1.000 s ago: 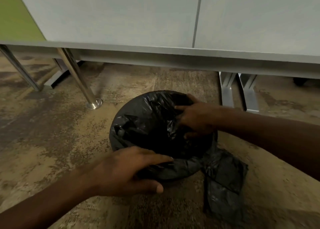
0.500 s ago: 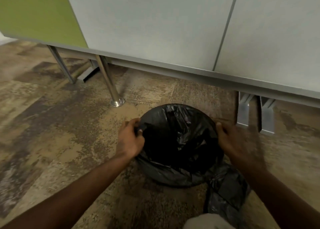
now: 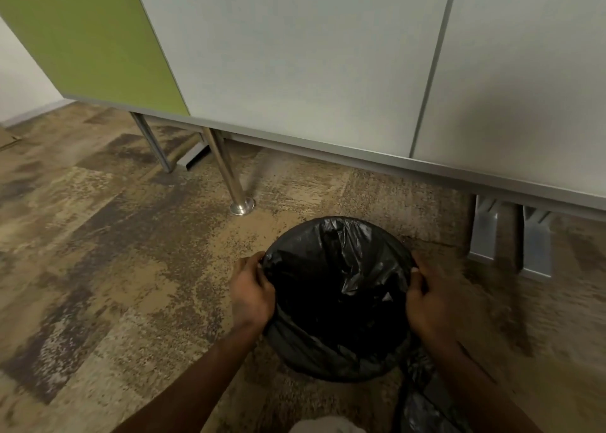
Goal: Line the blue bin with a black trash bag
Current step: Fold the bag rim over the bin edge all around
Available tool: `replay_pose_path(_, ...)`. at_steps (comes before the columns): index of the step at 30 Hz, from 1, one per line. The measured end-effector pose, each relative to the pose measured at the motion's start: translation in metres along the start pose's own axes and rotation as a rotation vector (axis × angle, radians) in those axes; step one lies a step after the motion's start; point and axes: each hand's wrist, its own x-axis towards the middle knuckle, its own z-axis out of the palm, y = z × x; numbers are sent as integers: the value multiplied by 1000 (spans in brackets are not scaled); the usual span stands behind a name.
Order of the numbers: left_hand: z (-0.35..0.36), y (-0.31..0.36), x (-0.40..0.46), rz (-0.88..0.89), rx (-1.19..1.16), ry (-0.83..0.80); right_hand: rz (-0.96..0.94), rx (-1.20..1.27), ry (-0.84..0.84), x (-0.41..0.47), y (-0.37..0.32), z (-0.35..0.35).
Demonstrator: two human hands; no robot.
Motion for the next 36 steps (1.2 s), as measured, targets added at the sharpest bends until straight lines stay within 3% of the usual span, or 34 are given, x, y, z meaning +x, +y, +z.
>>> replay_pose_path(5, 0, 3, -3, 30, 22, 6, 36, 35, 30, 7, 20, 7)
replay_pose_path(11, -1, 1, 0, 50, 40, 11, 2, 104, -104, 12, 25, -1)
replay_pose_path(16, 2, -2, -2, 31, 7, 12, 25, -56, -176, 27, 32, -18)
replay_pose_path(19, 4, -4, -1, 26, -4, 15, 16, -103, -50, 42, 9, -27)
replay_pose_path(20, 5, -6, 1, 25, -2, 19, -58, -164, -36, 47, 0, -22)
replay_pose_path(25, 7, -13, 2, 47, -15, 35, -410, -718, -290, 61, -39, 43)
replay_pose_path(29, 4, -12, 2, 46, -44, -14, -564, -1134, -312, 79, -36, 62)
replay_pose_path(32, -2, -3, -2, 40, -69, -31, -555, -1236, -274, 96, -31, 51)
replay_pose_path(36, -8, 3, -4, 37, -98, -55, -617, -1155, -333, 104, -33, 38)
